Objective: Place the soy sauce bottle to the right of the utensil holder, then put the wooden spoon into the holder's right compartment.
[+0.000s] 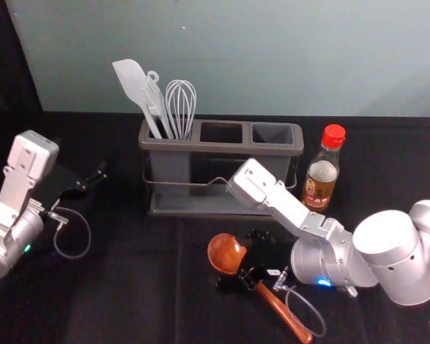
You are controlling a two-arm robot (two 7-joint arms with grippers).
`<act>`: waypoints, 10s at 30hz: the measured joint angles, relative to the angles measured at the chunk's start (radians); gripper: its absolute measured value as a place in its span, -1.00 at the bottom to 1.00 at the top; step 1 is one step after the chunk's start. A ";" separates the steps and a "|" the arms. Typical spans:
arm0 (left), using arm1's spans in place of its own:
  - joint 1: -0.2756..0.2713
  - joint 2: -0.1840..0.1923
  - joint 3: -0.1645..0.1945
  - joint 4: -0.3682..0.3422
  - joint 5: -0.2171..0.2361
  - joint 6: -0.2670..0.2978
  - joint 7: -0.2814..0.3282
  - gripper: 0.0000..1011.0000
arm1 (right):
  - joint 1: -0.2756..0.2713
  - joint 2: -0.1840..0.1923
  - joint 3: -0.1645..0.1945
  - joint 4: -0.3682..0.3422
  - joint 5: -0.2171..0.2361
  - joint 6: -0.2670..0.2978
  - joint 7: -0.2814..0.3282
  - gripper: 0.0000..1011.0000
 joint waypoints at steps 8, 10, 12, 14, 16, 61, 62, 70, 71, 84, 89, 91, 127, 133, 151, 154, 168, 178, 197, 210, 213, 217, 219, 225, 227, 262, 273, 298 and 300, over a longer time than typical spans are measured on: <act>0.000 0.000 0.000 0.000 0.000 0.000 0.000 0.99 | -0.001 -0.017 0.003 0.017 -0.025 0.000 0.002 0.98; 0.000 0.000 0.000 0.000 0.000 0.000 0.000 0.99 | -0.002 -0.019 0.005 0.018 -0.029 -0.001 0.003 0.98; 0.000 0.000 0.000 0.000 0.000 0.000 0.000 0.99 | -0.004 -0.021 0.007 0.020 -0.035 -0.001 0.004 0.98; 0.000 0.000 0.000 0.000 0.000 0.000 0.000 0.99 | -0.008 -0.023 0.011 0.020 -0.041 -0.002 0.004 0.98; 0.000 0.000 0.000 0.000 0.000 0.000 0.000 0.99 | -0.011 -0.024 0.014 0.019 -0.044 -0.002 0.004 0.98; 0.000 0.000 0.000 0.000 0.000 0.000 0.000 0.99 | 0.003 -0.080 0.029 0.095 -0.135 -0.040 0.042 0.98; 0.000 0.000 0.000 0.000 0.000 0.000 0.000 0.99 | 0.003 -0.080 0.029 0.095 -0.135 -0.040 0.042 0.98; 0.000 0.000 0.000 0.000 0.000 0.000 0.000 0.99 | 0.004 -0.079 0.029 0.094 -0.132 -0.038 0.042 0.85; 0.000 0.000 0.000 0.000 0.000 0.000 0.000 0.99 | 0.004 -0.079 0.029 0.094 -0.132 -0.038 0.042 0.83; 0.000 0.000 0.000 0.000 0.000 0.000 0.000 0.99 | 0.004 -0.079 0.029 0.093 -0.130 -0.036 0.041 0.66; 0.000 0.000 0.000 0.000 0.000 0.000 0.000 0.99 | 0.004 -0.079 0.029 0.093 -0.130 -0.036 0.041 0.66; 0.000 0.000 0.000 0.000 0.000 0.000 0.000 0.99 | -0.005 -0.073 0.036 0.086 -0.127 -0.060 0.042 0.66; 0.000 0.000 0.000 0.000 0.000 0.000 0.000 0.99 | -0.056 -0.014 0.360 -0.016 0.273 -0.896 0.141 0.66; 0.000 0.000 0.000 0.000 0.000 0.000 0.000 0.99 | -0.009 -0.053 0.346 0.024 0.206 -0.911 0.040 0.66; 0.000 0.000 0.000 0.000 0.000 0.000 0.000 0.99 | 0.124 -0.192 0.298 0.199 0.022 -0.894 -0.138 0.66; 0.000 0.000 0.000 0.000 0.000 0.000 0.000 0.99 | 0.136 -0.211 0.295 0.222 -0.003 -0.888 -0.156 0.66; 0.000 0.000 0.000 0.000 0.000 0.000 0.000 0.99 | 0.172 -0.266 0.305 0.330 -0.080 -0.935 -0.199 0.66; 0.000 0.000 0.000 0.000 0.000 0.000 0.000 0.99 | 0.179 -0.292 0.314 0.383 -0.126 -0.995 -0.213 0.66; 0.000 0.000 0.000 0.000 0.000 0.000 0.000 0.99 | 0.178 -0.303 0.316 0.438 -0.150 -1.042 -0.189 0.66; 0.000 0.000 0.000 0.000 0.000 0.000 0.000 0.99 | 0.104 -0.271 0.335 0.352 -0.120 -1.011 -0.169 0.66; 0.000 0.000 0.000 0.000 0.000 0.000 0.000 0.99 | 0.088 -0.254 0.341 0.322 -0.099 -0.979 -0.146 0.66; 0.000 0.000 0.000 0.000 0.000 0.000 0.000 0.99 | 0.067 -0.224 0.345 0.275 -0.064 -0.930 -0.113 0.66; 0.000 0.000 0.000 0.000 0.000 0.000 0.000 0.99 | 0.061 -0.209 0.345 0.258 -0.047 -0.905 -0.097 0.66; 0.000 0.000 0.000 0.000 0.000 0.000 0.000 0.99 | 0.056 -0.181 0.342 0.235 -0.011 -0.859 -0.067 0.66; 0.000 0.000 0.000 0.000 0.000 0.000 0.000 0.99 | 0.055 -0.174 0.339 0.233 0.001 -0.848 -0.062 0.66; 0.000 0.000 0.000 0.000 0.000 0.000 0.000 0.99 | -0.013 -0.126 0.335 0.223 0.096 -0.770 -0.081 0.66; 0.000 0.000 0.000 0.000 0.000 0.000 0.000 0.99 | -0.014 -0.122 0.327 0.221 0.104 -0.749 -0.083 0.66; 0.000 0.000 0.000 0.000 0.000 0.000 0.000 0.99 | -0.014 -0.124 0.329 0.223 0.103 -0.752 -0.081 0.99; 0.000 0.000 0.000 0.000 0.000 0.000 0.000 0.99 | -0.014 -0.124 0.329 0.223 0.103 -0.752 -0.081 0.99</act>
